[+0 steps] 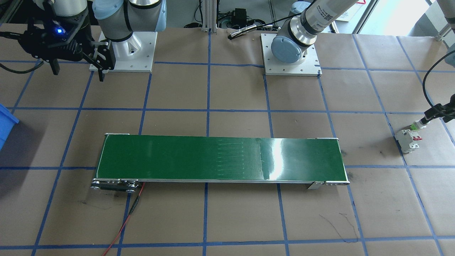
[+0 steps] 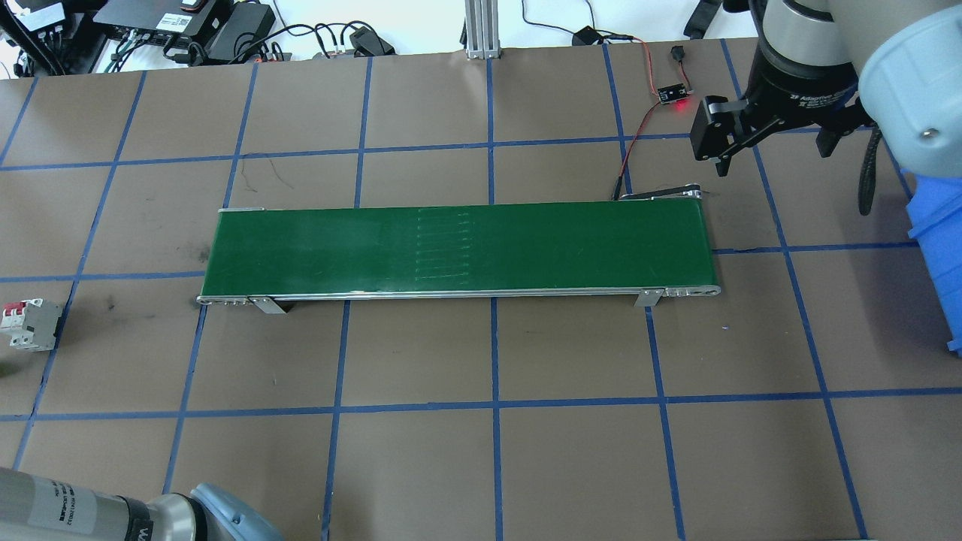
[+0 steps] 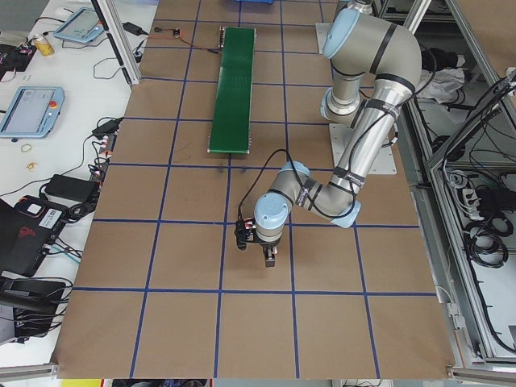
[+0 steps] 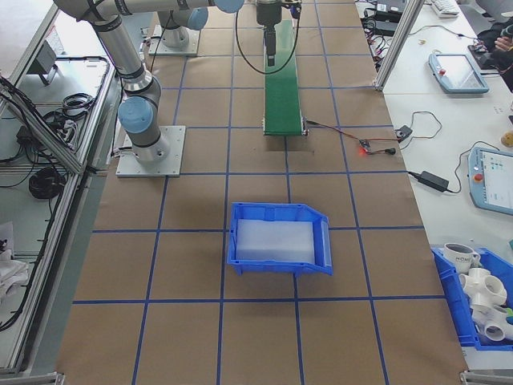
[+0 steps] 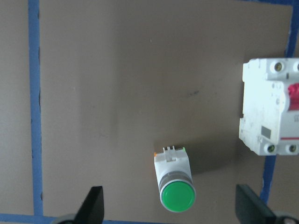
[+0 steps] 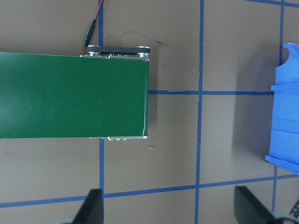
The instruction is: Move button from left to right
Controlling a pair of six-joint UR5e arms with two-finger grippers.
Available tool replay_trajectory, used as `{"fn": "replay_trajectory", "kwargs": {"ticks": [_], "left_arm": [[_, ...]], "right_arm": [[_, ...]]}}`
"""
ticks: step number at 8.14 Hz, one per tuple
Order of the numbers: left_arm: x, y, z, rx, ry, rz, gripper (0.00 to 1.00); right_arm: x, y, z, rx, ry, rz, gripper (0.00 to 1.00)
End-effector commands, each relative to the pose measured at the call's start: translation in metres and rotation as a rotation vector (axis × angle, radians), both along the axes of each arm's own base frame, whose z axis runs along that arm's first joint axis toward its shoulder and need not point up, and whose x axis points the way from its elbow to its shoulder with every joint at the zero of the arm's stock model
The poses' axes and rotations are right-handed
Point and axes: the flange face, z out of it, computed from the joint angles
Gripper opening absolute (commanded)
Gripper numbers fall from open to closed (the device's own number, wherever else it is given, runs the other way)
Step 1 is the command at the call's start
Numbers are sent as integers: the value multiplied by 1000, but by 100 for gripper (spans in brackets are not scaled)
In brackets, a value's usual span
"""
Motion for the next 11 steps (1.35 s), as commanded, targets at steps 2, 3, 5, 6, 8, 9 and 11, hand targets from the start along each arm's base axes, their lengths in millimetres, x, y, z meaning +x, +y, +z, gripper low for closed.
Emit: {"fn": "replay_trajectory", "kwargs": {"ticks": [2, 3, 5, 6, 8, 9, 11], "left_arm": [[-3, -1, -12, -30, 10, 7, 100], [-9, 2, -20, -21, 24, 16, 100], [-10, 3, -22, -18, 28, 15, 100], [-10, 3, -22, -18, 28, 12, 100], [-10, 4, -22, -9, 25, 12, 90], [-10, 4, -22, -9, 25, 10, 90], [-9, 5, -23, -4, 27, 4, 90]], "right_arm": [[0, 0, 0, -1, 2, 0, 100], [0, 0, 0, -1, -1, 0, 100], [0, 0, 0, 0, 0, 0, 100], [0, 0, 0, -1, 0, 0, 100], [0, 0, 0, -3, -3, 0, 100], [0, 0, 0, -1, -3, -2, 100], [0, -1, -1, -1, -6, -1, 100]]}}
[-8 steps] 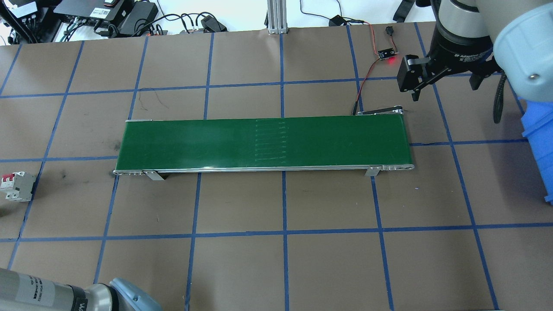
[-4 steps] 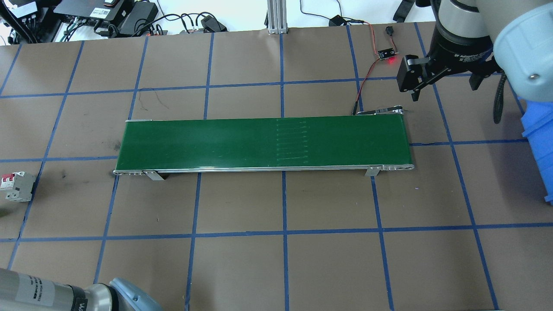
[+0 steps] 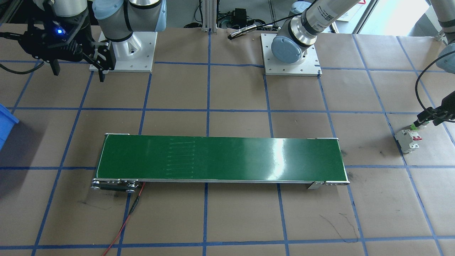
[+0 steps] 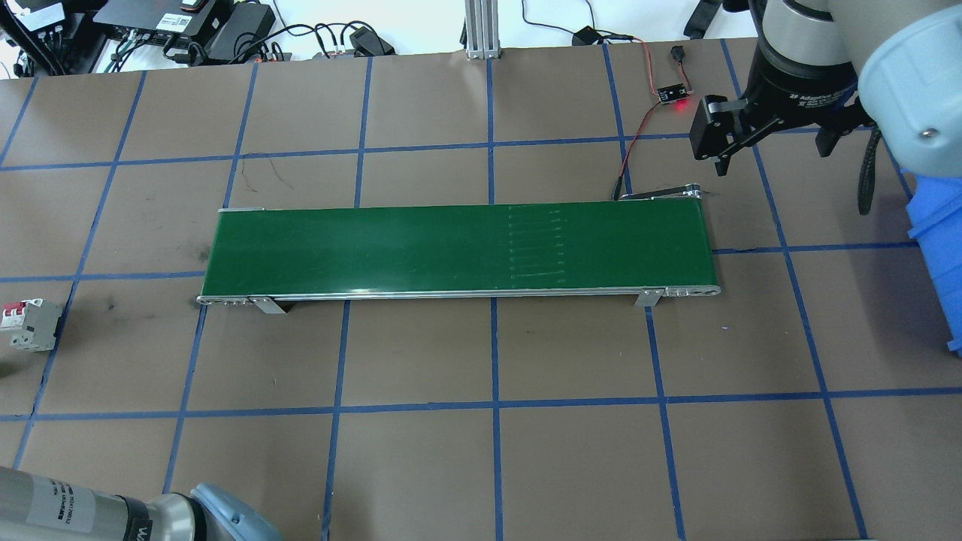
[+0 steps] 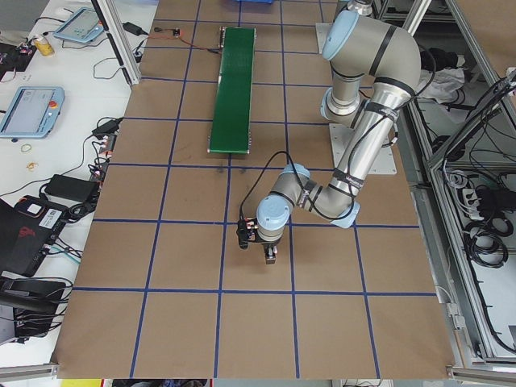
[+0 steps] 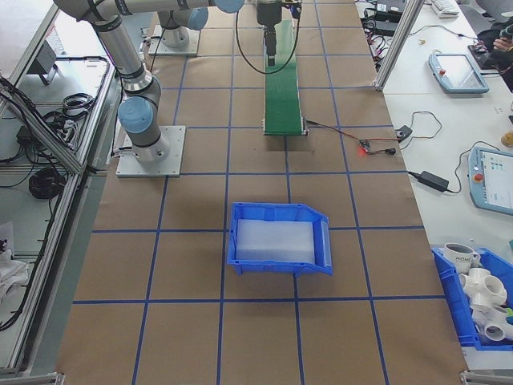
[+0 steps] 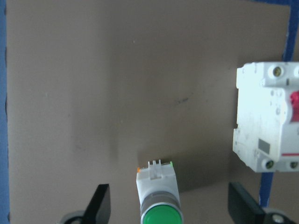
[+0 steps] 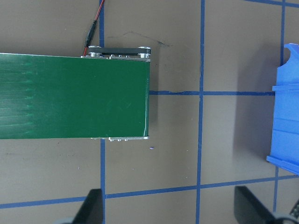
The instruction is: Move button from left to right
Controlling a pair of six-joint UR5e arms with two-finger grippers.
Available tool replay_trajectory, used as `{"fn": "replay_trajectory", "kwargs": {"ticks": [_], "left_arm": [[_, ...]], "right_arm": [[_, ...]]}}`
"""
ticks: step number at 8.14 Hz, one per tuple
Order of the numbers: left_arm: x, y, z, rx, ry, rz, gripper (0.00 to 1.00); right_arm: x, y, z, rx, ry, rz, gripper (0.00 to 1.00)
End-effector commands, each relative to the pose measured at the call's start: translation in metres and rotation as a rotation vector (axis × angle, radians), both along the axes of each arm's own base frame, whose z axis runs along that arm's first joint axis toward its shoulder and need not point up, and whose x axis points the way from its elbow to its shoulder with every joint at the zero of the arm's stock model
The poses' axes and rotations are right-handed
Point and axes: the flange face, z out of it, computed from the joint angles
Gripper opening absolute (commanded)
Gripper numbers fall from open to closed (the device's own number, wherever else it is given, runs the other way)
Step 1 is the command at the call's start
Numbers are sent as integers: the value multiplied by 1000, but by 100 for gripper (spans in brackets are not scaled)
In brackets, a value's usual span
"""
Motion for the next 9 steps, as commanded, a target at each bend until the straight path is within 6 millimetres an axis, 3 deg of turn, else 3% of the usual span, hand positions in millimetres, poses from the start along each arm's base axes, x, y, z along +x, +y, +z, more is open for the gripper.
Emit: {"fn": "replay_trajectory", "kwargs": {"ticks": [1, 4, 6, 7, 8, 9], "left_arm": [[0, 1, -1, 6, 3, -6, 90], [0, 3, -2, 27, 0, -8, 90], [1, 5, -1, 43, -11, -20, 66], [1, 5, -1, 46, -10, -20, 60], [1, 5, -2, 50, -9, -20, 45], [1, 5, -1, 51, -6, -25, 40]], "right_arm": [[0, -1, -1, 0, -4, -2, 100], [1, -4, -4, 3, -4, -9, 100], [1, -6, -7, 3, -4, -14, 100], [1, -9, -6, -15, -5, -15, 100], [1, -12, -9, -10, -7, -16, 100], [1, -12, -10, -5, -2, -21, 100]]}}
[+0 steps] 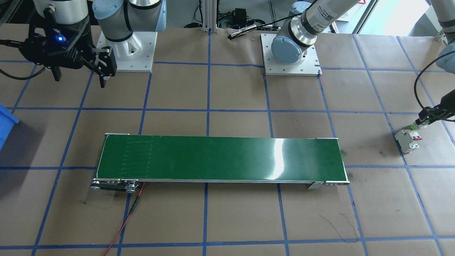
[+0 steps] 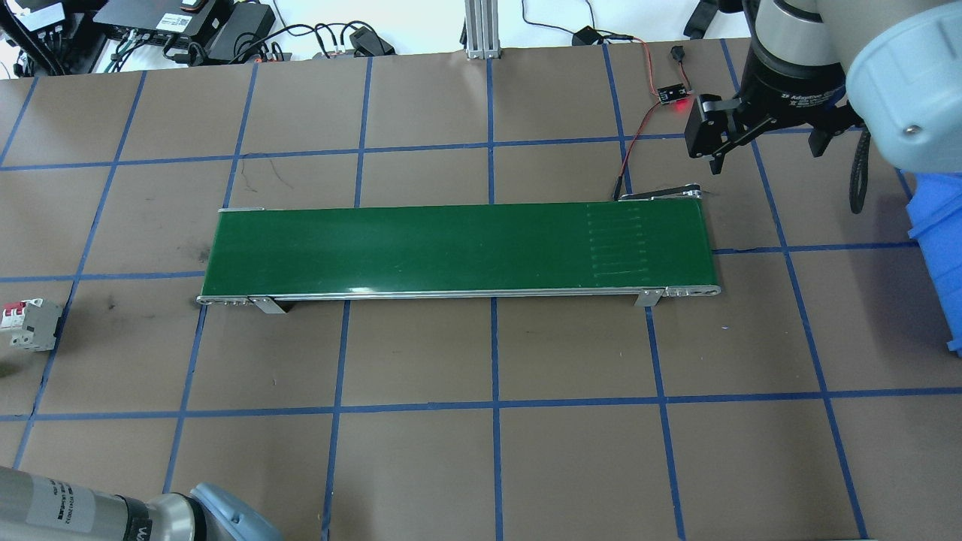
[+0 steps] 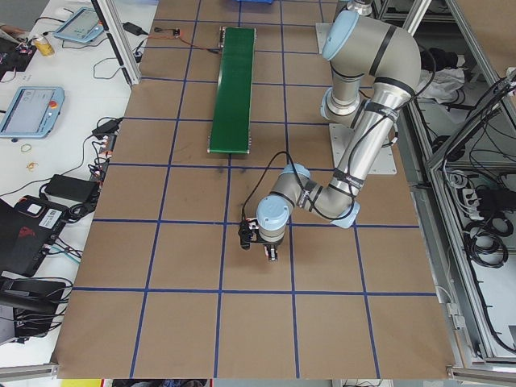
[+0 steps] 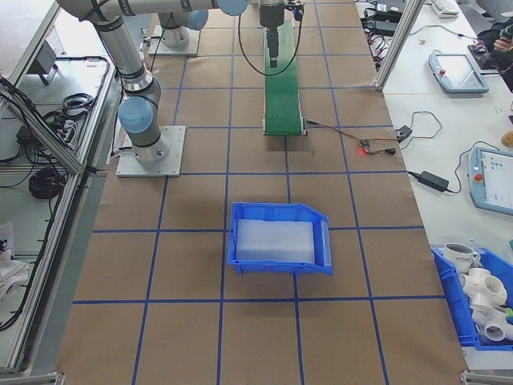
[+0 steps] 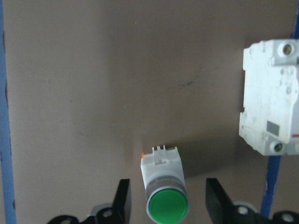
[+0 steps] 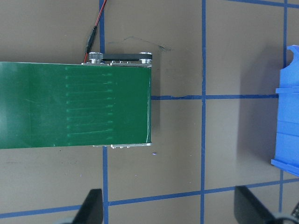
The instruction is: Move button from left to right
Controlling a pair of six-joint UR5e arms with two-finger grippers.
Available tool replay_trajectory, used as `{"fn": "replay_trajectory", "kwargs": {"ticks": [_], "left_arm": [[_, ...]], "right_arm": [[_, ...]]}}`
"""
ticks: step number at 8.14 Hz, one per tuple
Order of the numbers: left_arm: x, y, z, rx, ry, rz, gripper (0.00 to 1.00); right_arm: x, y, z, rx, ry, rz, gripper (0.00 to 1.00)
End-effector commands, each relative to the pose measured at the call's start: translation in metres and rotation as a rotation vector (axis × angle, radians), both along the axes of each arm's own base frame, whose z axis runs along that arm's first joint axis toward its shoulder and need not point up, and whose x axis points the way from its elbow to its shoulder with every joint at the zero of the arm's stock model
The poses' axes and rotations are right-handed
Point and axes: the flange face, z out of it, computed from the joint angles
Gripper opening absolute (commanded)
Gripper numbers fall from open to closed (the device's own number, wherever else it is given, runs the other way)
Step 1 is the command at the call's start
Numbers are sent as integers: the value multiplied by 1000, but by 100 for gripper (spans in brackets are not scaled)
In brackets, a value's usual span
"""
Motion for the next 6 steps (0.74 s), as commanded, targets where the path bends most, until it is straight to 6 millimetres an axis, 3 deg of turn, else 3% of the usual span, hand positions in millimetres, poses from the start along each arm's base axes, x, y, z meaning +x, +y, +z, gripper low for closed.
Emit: {"fn": "replay_trajectory", "kwargs": {"ticks": [1, 2, 4, 5, 6], "left_arm": [[-1, 1, -1, 6, 10, -8, 39], [-4, 2, -4, 23, 38, -7, 29], [-15, 9, 1, 76, 131, -4, 27], [-20, 10, 23, 86, 147, 2, 27], [-27, 9, 55, 79, 128, 17, 27]], "right_arm": [[1, -1, -3, 8, 2, -9, 100], [1, -1, -5, 2, -3, -56, 100], [13, -6, -16, 23, -123, -53, 100], [26, -6, -20, 53, -255, 1, 100], [29, -6, -21, 63, -274, 48, 100]]}}
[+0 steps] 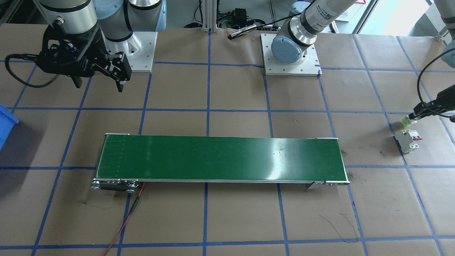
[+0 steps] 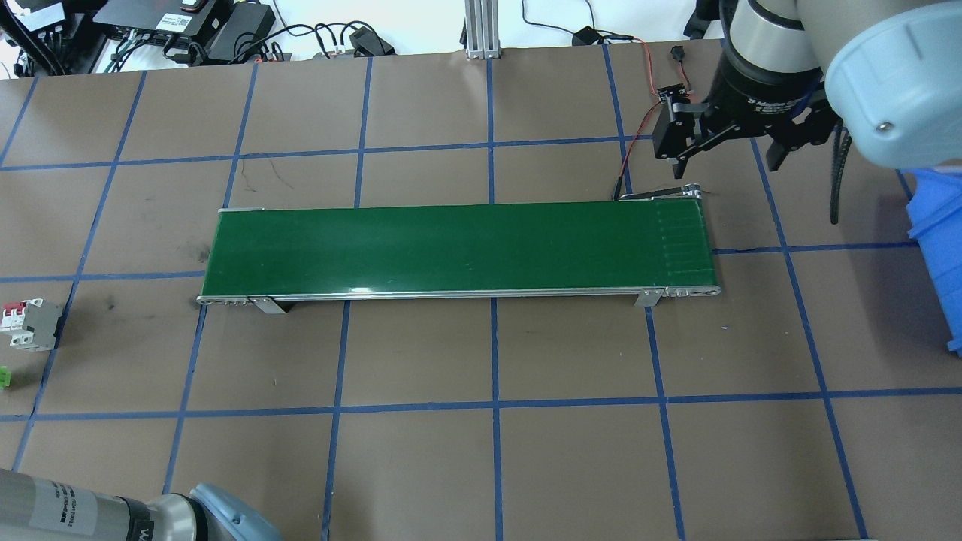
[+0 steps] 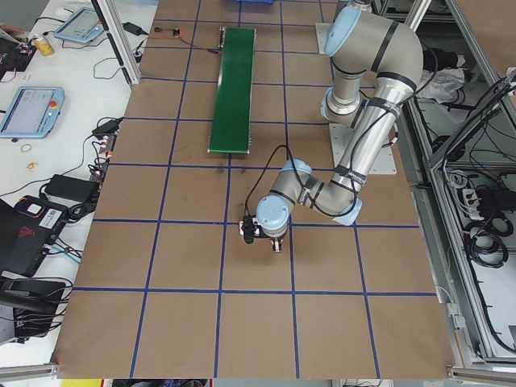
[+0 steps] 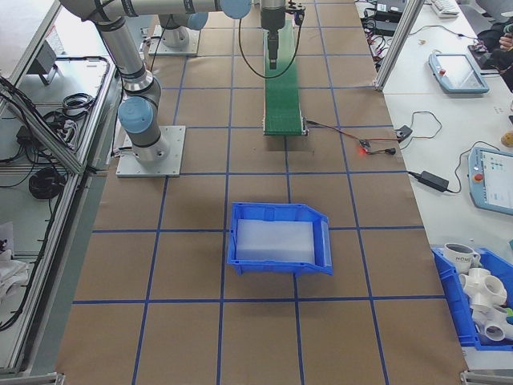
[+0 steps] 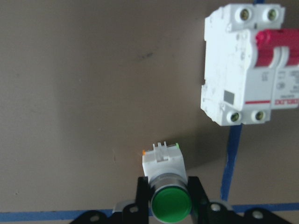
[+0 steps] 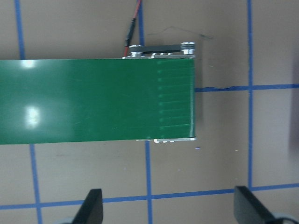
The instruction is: Move button from left to right
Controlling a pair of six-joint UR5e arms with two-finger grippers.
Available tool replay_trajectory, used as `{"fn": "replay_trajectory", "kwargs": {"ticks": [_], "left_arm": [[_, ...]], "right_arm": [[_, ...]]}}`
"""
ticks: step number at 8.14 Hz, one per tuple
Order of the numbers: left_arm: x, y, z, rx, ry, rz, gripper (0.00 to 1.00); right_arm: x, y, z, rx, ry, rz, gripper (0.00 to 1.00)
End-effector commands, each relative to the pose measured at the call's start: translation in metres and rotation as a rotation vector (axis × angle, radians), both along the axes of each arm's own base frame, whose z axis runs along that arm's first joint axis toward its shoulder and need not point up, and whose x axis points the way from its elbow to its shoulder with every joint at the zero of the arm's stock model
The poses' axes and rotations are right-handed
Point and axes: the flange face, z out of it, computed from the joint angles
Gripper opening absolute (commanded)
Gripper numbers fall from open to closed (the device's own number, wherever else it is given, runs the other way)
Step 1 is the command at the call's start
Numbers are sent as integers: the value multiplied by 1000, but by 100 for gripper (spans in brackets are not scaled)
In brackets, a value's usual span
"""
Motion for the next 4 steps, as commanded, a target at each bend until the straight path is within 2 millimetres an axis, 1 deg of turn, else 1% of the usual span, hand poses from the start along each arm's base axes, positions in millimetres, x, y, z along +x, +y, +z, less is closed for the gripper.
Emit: {"fn": "replay_trajectory", "kwargs": {"ticks": [1, 2, 3, 4], "left_arm": [[-26, 5, 78, 16, -8, 85, 27], [-49, 9, 106, 40, 0, 143, 27], [-78, 10, 136, 57, -8, 209, 27], [-115, 4, 169, 34, -54, 299, 27]], "right_arm": [[12, 0, -8, 29, -119, 76, 100], [11, -1, -9, 28, -108, 66, 100], [11, -1, -9, 26, -108, 73, 100], [11, -1, -10, 31, -107, 68, 100]]}}
